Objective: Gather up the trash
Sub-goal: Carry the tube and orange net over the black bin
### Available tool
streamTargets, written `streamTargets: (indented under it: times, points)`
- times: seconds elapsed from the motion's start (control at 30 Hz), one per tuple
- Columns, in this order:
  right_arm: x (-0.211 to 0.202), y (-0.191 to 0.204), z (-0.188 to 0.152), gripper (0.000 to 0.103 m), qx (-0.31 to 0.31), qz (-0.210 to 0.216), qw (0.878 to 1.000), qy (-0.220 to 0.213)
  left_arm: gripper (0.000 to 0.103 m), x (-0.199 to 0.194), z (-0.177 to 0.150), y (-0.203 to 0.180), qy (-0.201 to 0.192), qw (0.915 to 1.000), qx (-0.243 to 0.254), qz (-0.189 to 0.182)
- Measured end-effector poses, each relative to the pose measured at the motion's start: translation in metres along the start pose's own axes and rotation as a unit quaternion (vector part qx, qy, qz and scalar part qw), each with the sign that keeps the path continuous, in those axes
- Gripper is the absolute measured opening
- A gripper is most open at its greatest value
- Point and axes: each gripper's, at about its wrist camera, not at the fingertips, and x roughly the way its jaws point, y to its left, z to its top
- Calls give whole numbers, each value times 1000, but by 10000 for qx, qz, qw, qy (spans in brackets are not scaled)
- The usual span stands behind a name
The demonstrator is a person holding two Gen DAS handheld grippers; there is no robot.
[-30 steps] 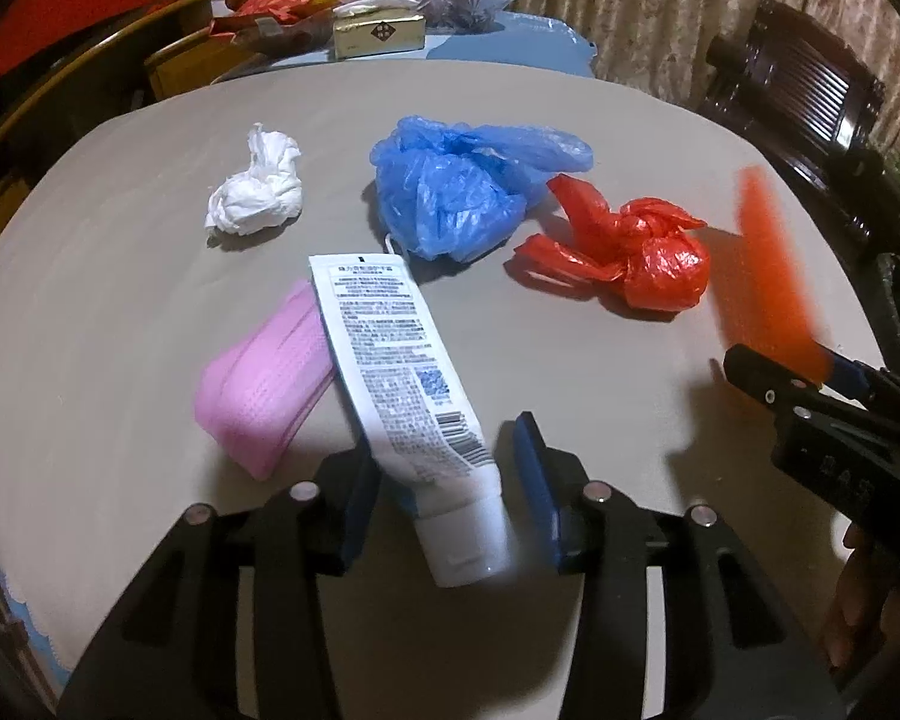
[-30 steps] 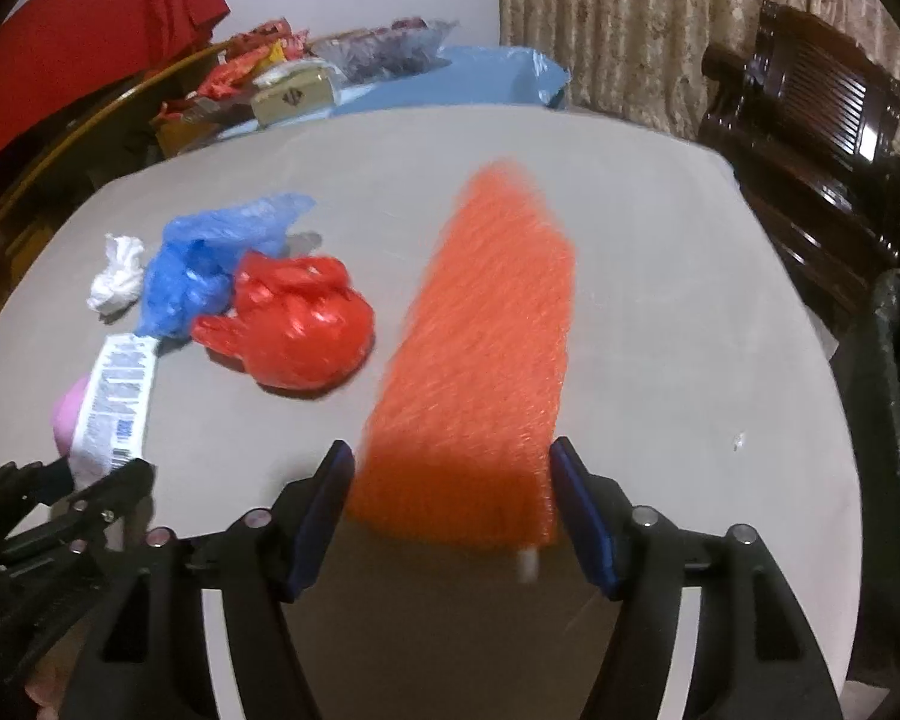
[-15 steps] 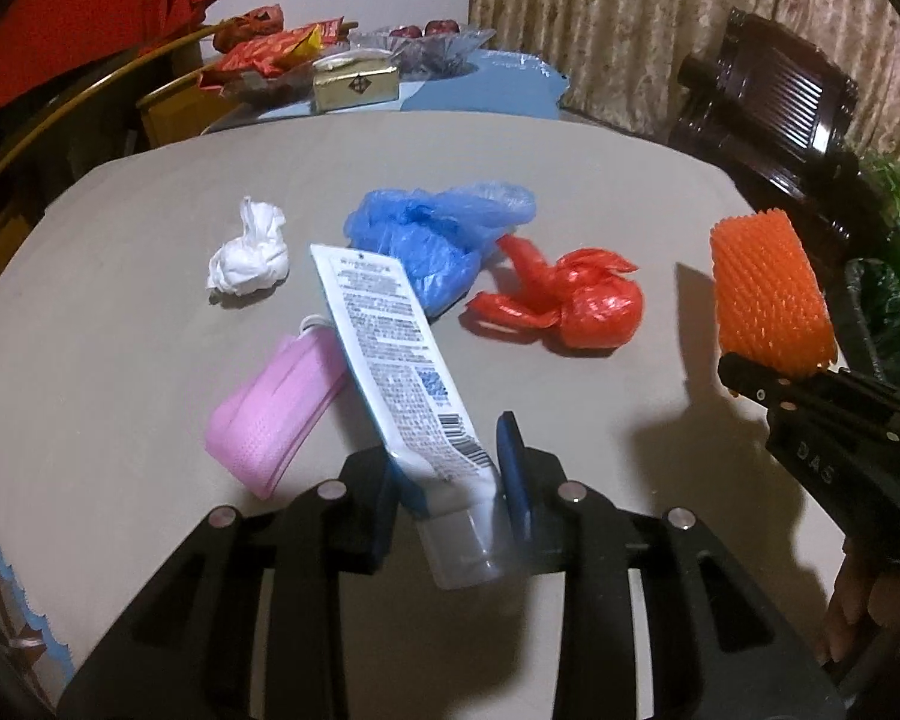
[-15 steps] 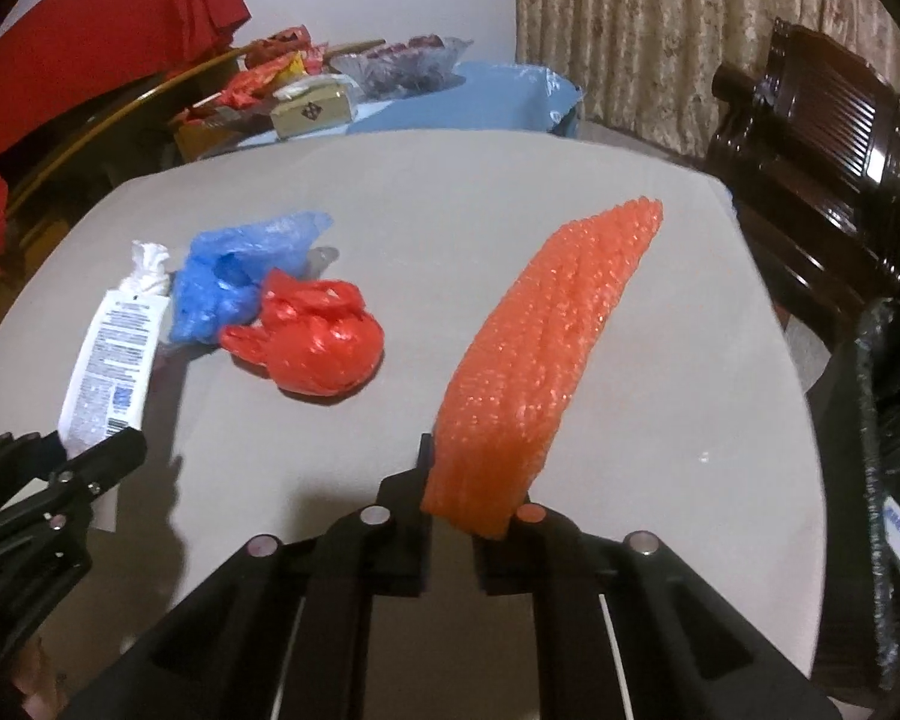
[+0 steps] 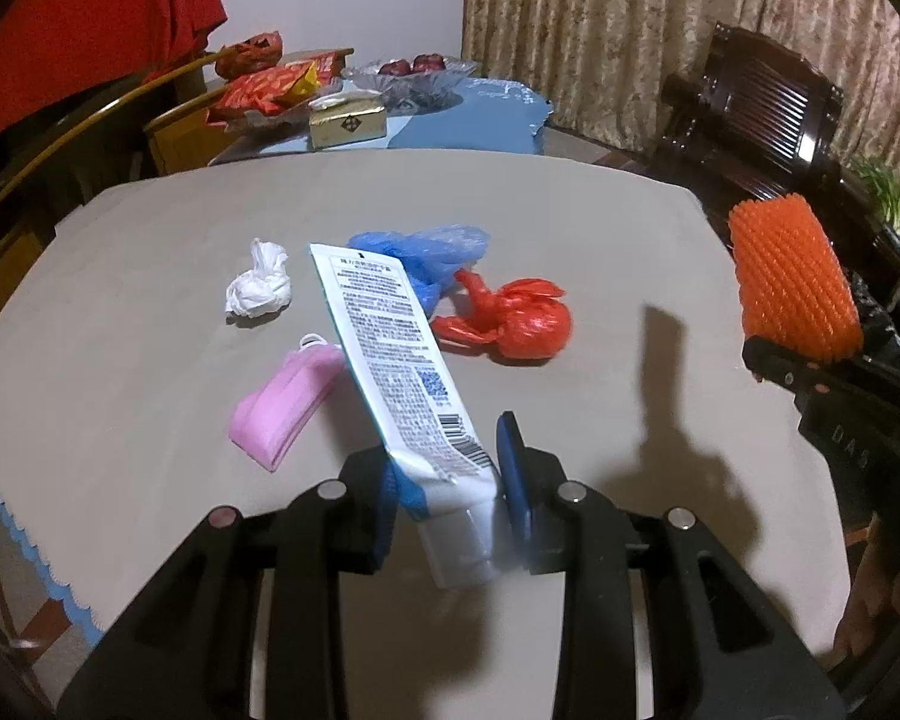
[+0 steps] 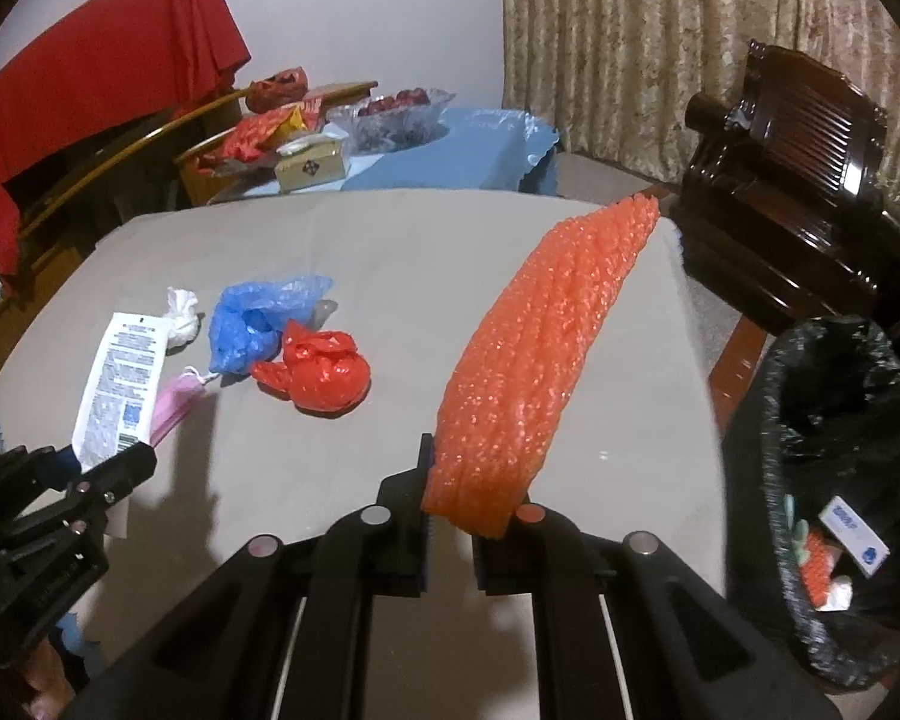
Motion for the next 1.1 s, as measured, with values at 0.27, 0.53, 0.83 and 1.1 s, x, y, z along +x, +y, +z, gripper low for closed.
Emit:
streamTargets:
  times: [0.27, 0.53, 0.83, 1.1]
  points:
    - [-37, -31, -11, 10, 116, -126, 9998, -51, 29, -28, -5, -37, -73, 9997, 175, -139]
    - [-70, -67, -19, 10, 185, -324, 9992, -166, 29, -50, -1, -80, -167, 9990, 287, -305]
    - [-98, -102, -20, 10, 187, -516, 9980, -326, 29, -73, 3, -128, -294, 9971, 461, -530]
    - [-113, -134, -23, 10, 262, -647, 9968, -394, 30, -80, 10, -170, -345, 9951, 626, -686]
